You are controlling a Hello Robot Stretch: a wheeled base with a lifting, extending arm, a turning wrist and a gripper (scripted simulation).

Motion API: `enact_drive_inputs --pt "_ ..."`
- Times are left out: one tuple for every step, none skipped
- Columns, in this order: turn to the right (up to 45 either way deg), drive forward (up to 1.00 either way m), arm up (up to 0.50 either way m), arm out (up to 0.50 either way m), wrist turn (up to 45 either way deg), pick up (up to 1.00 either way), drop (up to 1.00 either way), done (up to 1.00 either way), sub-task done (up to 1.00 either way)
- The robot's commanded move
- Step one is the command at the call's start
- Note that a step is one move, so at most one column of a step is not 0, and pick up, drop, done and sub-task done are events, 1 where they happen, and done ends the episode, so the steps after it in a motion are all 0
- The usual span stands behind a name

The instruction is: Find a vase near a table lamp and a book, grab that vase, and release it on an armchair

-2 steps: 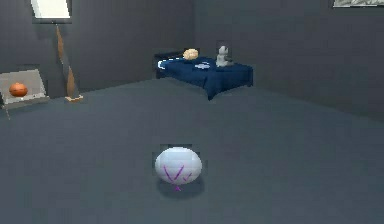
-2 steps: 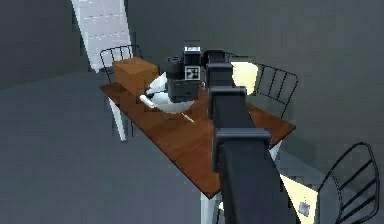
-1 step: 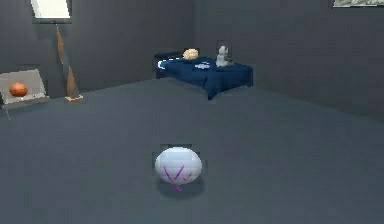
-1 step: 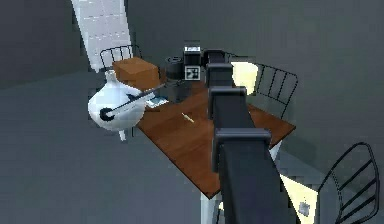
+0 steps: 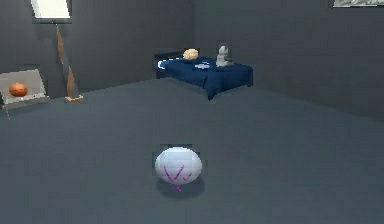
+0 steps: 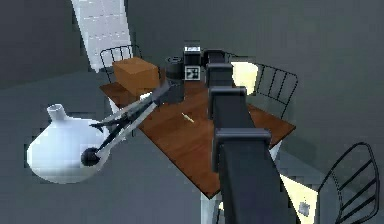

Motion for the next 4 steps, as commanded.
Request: enact_drive_inputs --pt "0.0 0.00 0.00 0.00 -21.0 0.00 0.00 0.00 0.00" --pt "0.0 0.00 0.00 -0.30 0.0 0.00 0.00 0.00 0.00" --pt "-45.0 0.00 0.00 0.00 0.0 0.00 0.00 0.00 0.00" --pt "-45.0 0.00 0.00 0.00 0.0 0.00 0.00 0.00 0.00"
